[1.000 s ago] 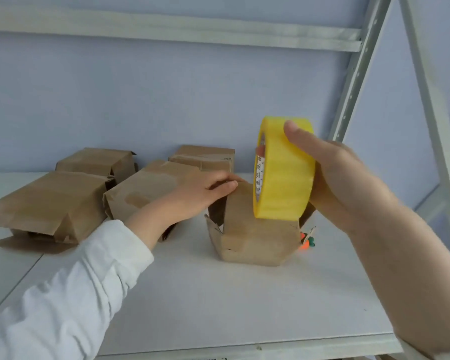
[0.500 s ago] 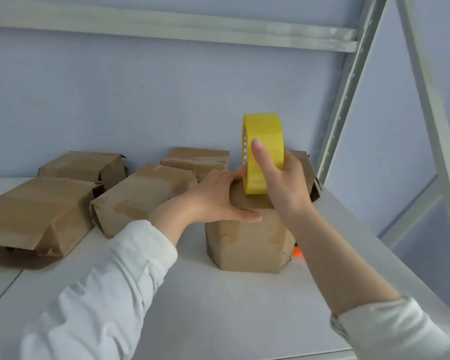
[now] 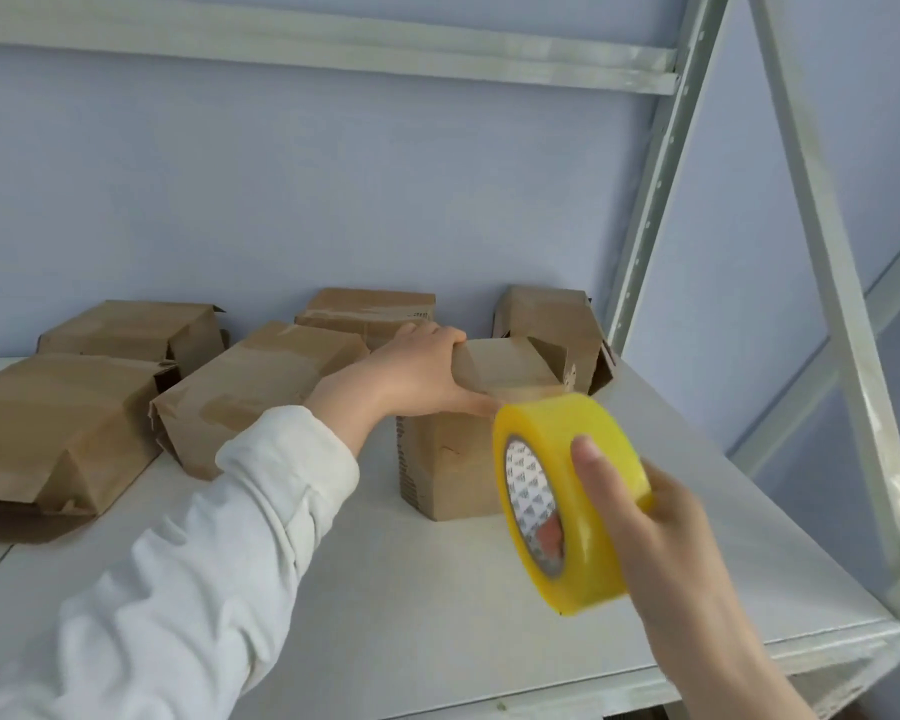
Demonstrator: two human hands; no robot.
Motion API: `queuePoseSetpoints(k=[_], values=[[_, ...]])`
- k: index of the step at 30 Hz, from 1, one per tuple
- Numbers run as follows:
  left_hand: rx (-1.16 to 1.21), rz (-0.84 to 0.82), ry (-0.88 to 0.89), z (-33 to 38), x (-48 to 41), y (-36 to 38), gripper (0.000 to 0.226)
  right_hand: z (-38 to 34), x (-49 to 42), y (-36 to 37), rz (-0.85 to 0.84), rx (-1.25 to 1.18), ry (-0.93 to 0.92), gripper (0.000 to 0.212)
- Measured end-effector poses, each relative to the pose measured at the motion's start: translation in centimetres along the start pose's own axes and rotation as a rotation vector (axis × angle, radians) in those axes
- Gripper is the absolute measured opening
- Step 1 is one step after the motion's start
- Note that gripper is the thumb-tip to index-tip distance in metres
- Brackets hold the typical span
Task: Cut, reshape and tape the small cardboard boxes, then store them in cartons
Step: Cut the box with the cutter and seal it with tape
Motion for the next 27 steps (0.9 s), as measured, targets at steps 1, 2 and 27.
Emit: queuePoseSetpoints(k=[1,2,27], values=[[-0.018,-0.018,0.004,0.0,0.1,0.0,0.104,0.8,0.1,0.0,0.001,-0.008,0.017,0.025],[-0.039,-0.048,0.018,0.0,0.3,0.2,0.106,1.2,0.1,0.0,0.009,-0.005,0.029,0.024],[-0.032,-0.095,0.106,-3.8,6.1,4.4,0.125,-1.2,-7.1,7.6,-0.231,0.039,-0.115,0.027]])
Point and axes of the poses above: each hand's wrist, its own x-axis away from the middle knuckle, its own y-axis out of the palm, z = x × y, the point moved 7 cm from there along -x, towards the middle knuckle, and after that the axes turned 5 degrees about z, right-handed, at the moved point
